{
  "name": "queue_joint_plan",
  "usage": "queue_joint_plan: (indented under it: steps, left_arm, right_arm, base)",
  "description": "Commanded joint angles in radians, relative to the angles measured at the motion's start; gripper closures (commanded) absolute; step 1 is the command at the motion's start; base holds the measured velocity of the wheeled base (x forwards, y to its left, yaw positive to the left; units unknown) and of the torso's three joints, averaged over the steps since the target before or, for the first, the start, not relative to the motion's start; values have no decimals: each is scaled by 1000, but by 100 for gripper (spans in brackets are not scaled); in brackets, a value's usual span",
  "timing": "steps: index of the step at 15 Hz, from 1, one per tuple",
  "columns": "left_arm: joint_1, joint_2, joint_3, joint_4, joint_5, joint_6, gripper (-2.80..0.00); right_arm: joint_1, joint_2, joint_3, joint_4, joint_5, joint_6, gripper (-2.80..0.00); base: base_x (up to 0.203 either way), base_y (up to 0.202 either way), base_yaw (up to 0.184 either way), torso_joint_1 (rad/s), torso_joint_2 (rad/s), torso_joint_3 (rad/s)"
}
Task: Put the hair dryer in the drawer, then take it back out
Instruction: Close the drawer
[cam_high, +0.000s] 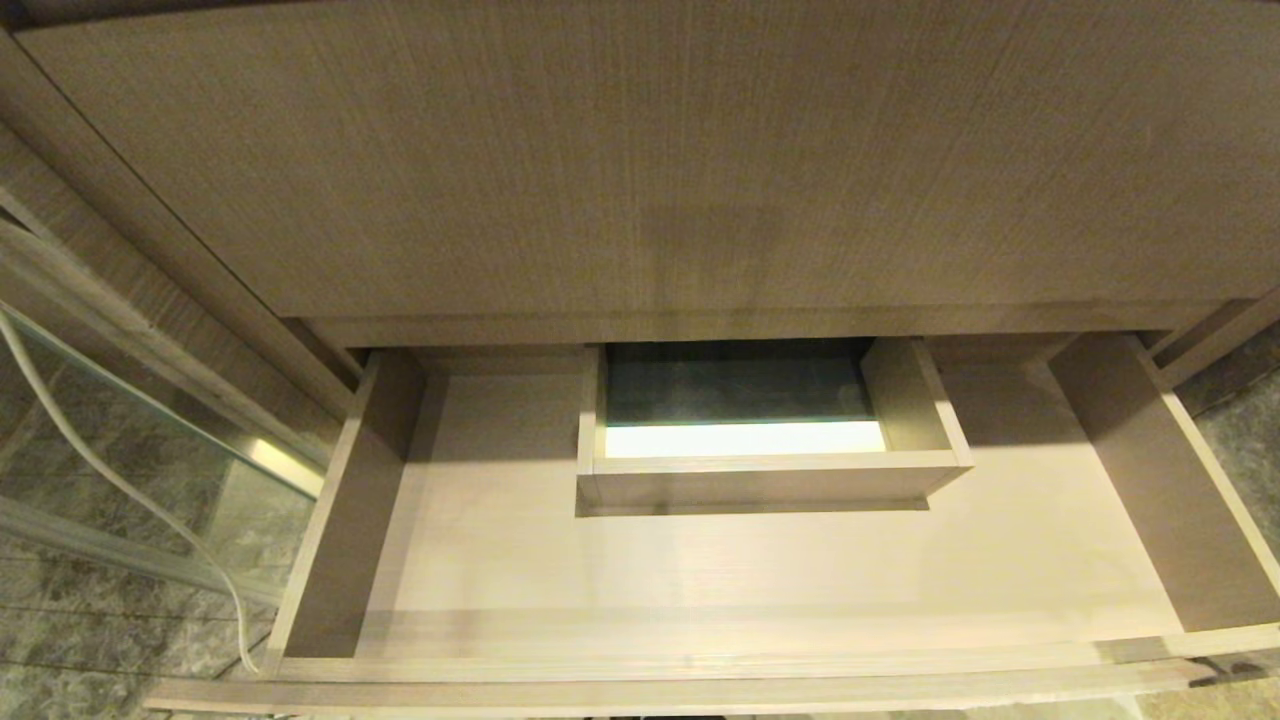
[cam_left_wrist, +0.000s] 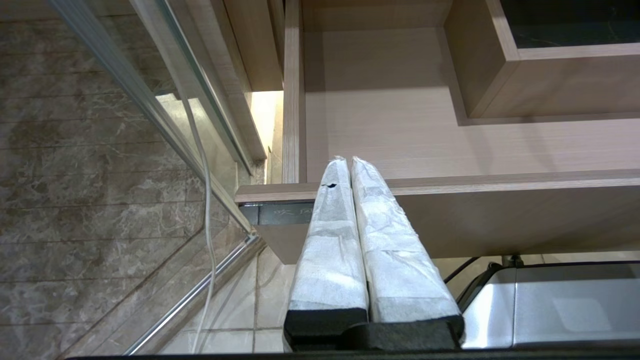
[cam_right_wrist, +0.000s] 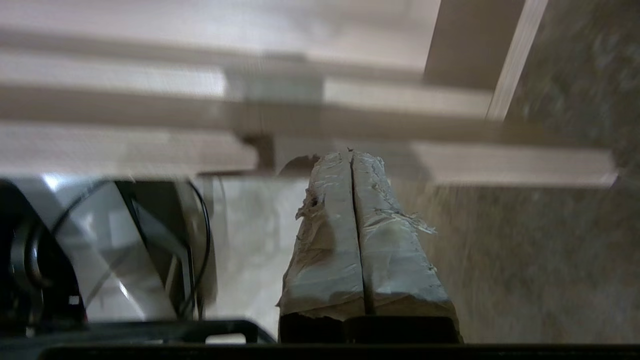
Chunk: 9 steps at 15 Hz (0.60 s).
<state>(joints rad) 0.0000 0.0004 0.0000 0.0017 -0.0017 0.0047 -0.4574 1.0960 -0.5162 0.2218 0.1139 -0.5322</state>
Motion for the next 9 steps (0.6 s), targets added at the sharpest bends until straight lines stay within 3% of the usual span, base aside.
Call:
queue_joint_plan:
  steps: [1, 5, 9]
  left_arm:
    - [0, 1, 2, 0, 0, 0, 0]
    - [0, 1, 2, 0, 0, 0, 0]
    - [0, 1, 0, 0, 0, 0, 0]
  right_arm:
    - [-14, 70, -2, 35, -18, -32, 0]
    - [-36, 182, -43, 133, -93, -130, 0]
    - [-39, 252, -67, 196, -105, -232, 0]
  base:
    - [0, 0, 0, -3, 31, 42]
    - [0, 0, 0, -1, 10, 42]
    - [0, 0, 0, 3, 6, 39]
